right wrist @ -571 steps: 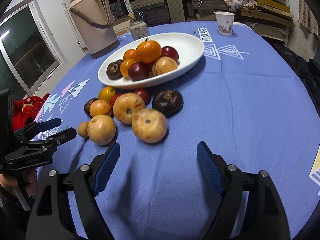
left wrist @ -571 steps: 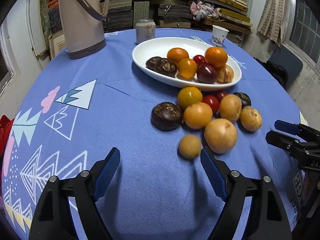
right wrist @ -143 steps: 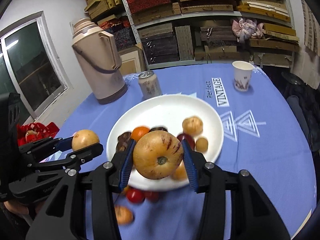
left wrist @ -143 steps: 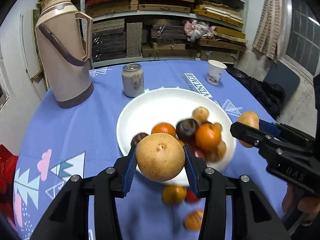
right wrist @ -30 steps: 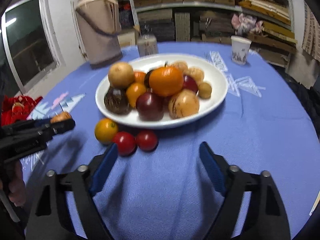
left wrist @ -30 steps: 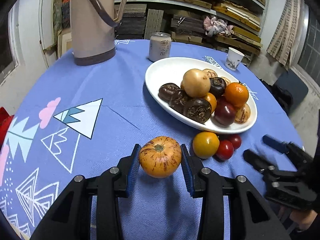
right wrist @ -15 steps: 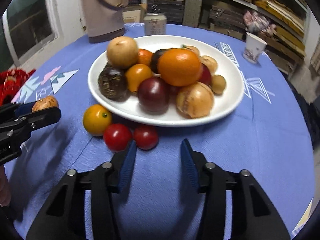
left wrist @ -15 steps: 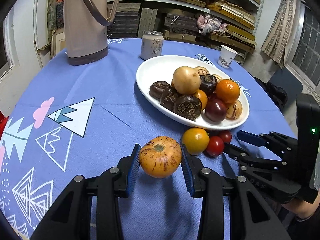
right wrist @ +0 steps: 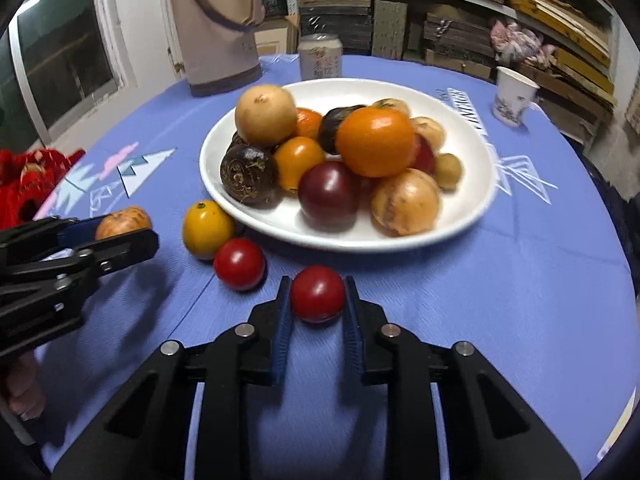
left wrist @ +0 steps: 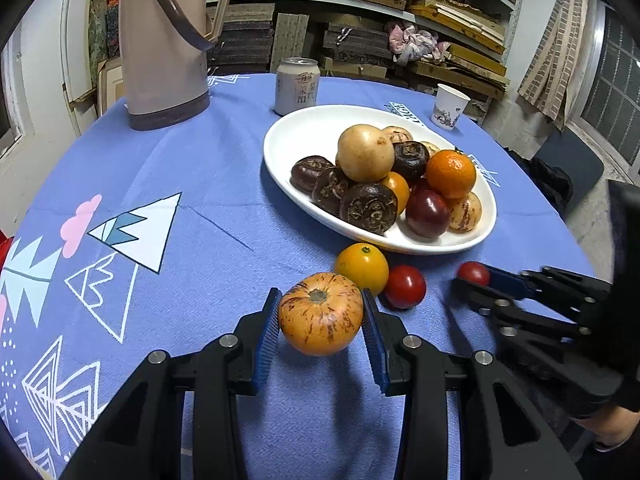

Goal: Organize fruits
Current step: 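Carry the striped fruit and tomato onto the plate and open both tools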

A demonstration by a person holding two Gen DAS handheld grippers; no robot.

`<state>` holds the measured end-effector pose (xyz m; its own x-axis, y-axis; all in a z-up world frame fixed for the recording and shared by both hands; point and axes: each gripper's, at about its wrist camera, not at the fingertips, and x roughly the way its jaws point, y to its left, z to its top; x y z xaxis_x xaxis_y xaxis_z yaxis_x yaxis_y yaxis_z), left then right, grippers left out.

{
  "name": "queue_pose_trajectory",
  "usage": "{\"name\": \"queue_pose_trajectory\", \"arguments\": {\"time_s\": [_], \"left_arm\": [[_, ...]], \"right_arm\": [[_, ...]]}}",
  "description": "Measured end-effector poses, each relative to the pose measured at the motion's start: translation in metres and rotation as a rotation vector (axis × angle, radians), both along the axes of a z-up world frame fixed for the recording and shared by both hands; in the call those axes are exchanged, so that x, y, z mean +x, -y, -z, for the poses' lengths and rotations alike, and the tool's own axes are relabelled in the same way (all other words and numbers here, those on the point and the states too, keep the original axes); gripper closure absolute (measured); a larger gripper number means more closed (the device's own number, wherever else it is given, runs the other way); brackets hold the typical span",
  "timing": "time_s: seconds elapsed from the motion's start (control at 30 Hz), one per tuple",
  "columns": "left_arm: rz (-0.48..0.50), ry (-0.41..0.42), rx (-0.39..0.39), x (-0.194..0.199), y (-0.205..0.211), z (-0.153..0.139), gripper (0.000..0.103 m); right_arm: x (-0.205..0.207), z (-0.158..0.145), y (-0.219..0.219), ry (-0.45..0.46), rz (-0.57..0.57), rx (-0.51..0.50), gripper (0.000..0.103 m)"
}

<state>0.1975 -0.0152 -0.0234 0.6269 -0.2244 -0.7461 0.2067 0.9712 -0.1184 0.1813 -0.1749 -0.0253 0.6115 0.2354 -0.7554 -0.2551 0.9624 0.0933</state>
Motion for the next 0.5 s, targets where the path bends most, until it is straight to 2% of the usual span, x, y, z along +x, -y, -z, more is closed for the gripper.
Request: {"name": "queue_pose_trajectory", "arguments": {"time_s": [0.3,0.4,0.5], "left_arm": [[0.065,0.025,0.021,-0.011,0.024,0.002,0.063],[0.066,0.023,-0.017,-0.013,0.023,-0.007,0.063],[0.073,0.039,-0.012,-0.01,0.027,-0.022,0.063]], "right_arm": [[-0.021,-0.038,0.032,0.075,0.04,0.057,0.078],[-0.017,-0.048,0.045,0.087,0.055,0.086,0.078],[-0.01,-0.057,0.053,0.095,0.063,0.109,0.078]]}}
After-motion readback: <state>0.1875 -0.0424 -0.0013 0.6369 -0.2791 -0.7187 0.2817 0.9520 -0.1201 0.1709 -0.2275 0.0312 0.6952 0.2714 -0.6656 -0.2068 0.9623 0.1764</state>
